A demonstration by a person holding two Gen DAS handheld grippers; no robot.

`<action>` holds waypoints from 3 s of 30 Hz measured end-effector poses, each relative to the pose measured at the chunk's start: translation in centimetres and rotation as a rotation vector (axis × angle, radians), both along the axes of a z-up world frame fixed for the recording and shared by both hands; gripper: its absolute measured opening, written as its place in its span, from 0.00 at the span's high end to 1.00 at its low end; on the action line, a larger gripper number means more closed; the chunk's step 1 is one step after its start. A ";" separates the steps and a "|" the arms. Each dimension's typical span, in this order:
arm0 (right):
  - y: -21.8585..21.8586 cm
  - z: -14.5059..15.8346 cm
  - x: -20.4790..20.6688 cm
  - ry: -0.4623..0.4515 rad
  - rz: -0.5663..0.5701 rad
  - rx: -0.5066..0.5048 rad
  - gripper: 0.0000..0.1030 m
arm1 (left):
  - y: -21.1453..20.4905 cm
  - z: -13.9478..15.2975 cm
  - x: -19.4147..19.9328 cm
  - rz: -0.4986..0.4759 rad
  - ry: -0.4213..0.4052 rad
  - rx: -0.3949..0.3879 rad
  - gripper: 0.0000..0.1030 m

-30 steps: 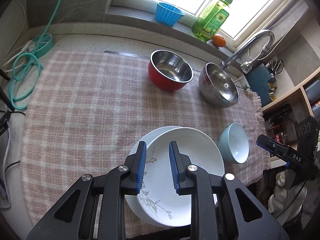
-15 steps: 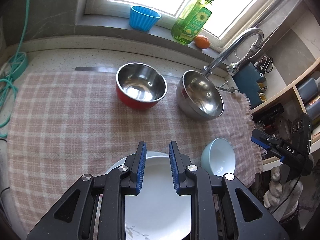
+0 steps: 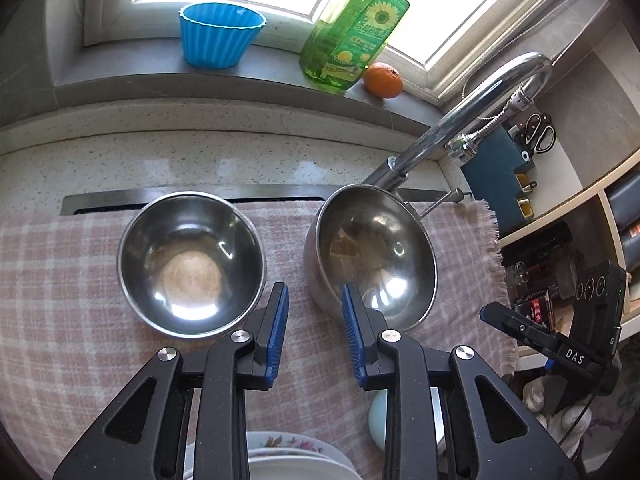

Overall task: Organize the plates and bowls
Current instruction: 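Close both grippers on the rim of the large steel bowl, then lift the large steel bowl and carry it beside the plate stack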

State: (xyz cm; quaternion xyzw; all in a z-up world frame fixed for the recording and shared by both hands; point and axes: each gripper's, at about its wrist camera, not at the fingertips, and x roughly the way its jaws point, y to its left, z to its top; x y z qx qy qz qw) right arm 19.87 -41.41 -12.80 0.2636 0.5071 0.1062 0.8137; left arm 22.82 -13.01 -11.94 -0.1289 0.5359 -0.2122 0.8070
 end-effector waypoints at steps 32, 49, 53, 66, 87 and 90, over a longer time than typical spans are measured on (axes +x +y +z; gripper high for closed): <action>2.2 -5.4 6.7 0.132 0.029 0.008 0.81 | -3.5 -4.3 5.0 -0.060 0.105 0.044 0.83; 5.5 -0.2 2.9 0.055 0.118 0.016 0.80 | 1.3 -0.1 1.5 0.000 0.036 -0.027 0.83; 7.1 1.2 1.8 0.036 0.157 0.023 0.80 | 3.4 1.1 -0.2 0.031 0.012 -0.036 0.83; 15.4 3.0 -2.0 0.021 0.339 0.054 0.80 | 11.6 3.1 -6.7 0.176 -0.037 -0.053 0.83; 30.7 -1.1 -7.6 0.117 0.665 0.033 0.80 | 24.3 0.6 -17.1 0.477 0.020 -0.041 0.83; 32.0 -1.9 -7.9 0.132 0.692 0.024 0.80 | 25.1 0.0 -18.3 0.509 0.031 -0.035 0.83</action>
